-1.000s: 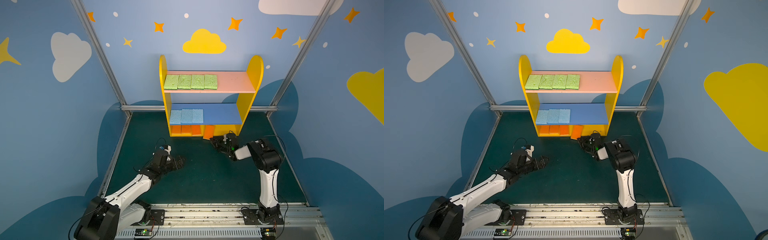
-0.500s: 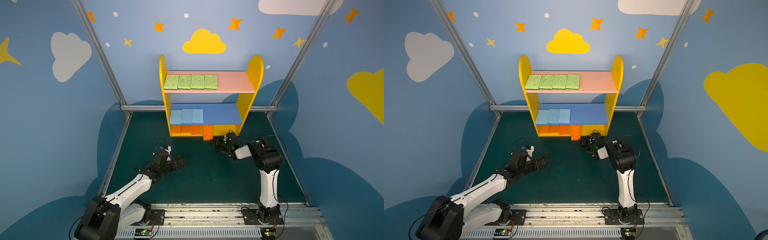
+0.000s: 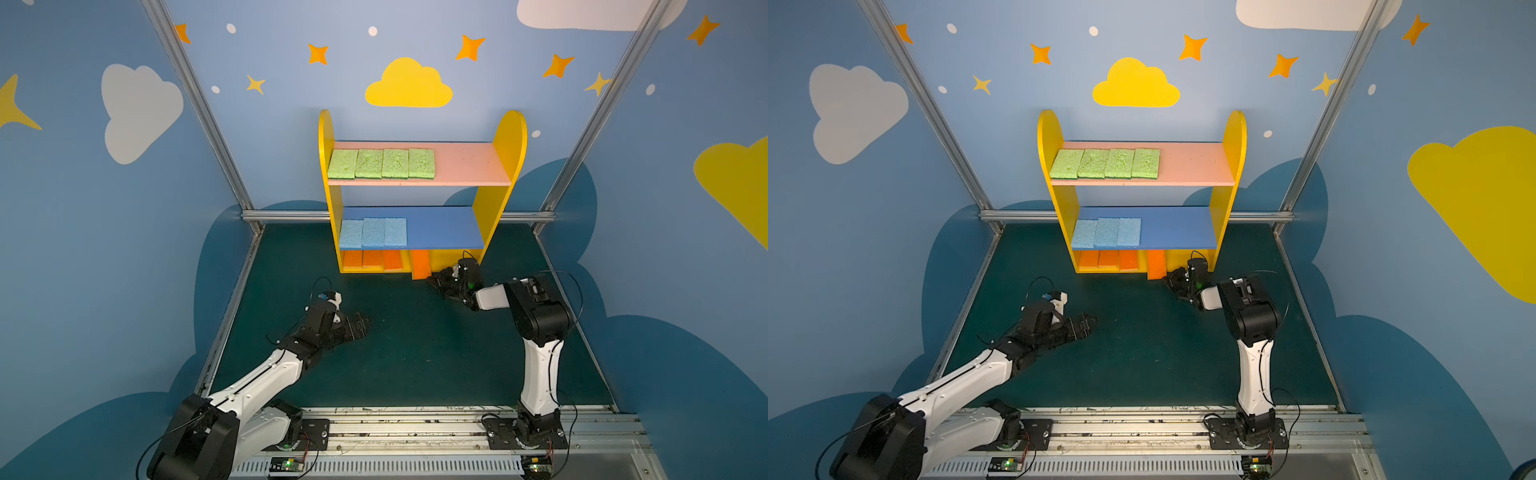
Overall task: Place and organize the cleaning sponges onto the shelf
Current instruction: 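Press the orange sponge flush against the row with the right gripper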
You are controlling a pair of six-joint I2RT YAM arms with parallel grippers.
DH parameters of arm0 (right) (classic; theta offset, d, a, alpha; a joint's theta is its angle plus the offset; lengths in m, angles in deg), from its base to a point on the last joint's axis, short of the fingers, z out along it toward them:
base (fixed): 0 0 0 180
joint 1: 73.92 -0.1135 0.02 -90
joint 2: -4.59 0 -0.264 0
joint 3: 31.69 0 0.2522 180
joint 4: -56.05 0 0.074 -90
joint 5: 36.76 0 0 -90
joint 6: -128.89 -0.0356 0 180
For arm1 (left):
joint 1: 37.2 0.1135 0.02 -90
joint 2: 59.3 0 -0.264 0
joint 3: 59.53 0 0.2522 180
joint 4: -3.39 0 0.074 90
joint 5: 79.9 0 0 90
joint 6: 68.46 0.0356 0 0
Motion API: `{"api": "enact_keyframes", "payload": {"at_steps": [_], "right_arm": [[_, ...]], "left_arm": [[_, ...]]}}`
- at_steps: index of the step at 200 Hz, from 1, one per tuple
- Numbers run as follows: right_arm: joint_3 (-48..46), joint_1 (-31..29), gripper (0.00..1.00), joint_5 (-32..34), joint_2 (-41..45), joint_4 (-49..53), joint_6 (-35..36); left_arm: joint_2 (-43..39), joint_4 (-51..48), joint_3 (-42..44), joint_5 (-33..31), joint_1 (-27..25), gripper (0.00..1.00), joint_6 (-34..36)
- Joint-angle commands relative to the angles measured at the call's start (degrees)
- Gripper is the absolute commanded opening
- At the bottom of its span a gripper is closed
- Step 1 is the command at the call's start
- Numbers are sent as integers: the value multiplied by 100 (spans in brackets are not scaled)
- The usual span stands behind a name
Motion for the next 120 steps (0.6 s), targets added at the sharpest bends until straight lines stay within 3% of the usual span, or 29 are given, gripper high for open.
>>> {"api": "enact_keyframes", "payload": {"at_steps": [1,120], "right_arm": [[299,13,0,-169,75,460,219],[1422,2,0,-363,-437,1304,379]], "left_arm": [[-66,-50,34,-17,27,99,24],[-64,-76,53,-59,33,100,49]]}}
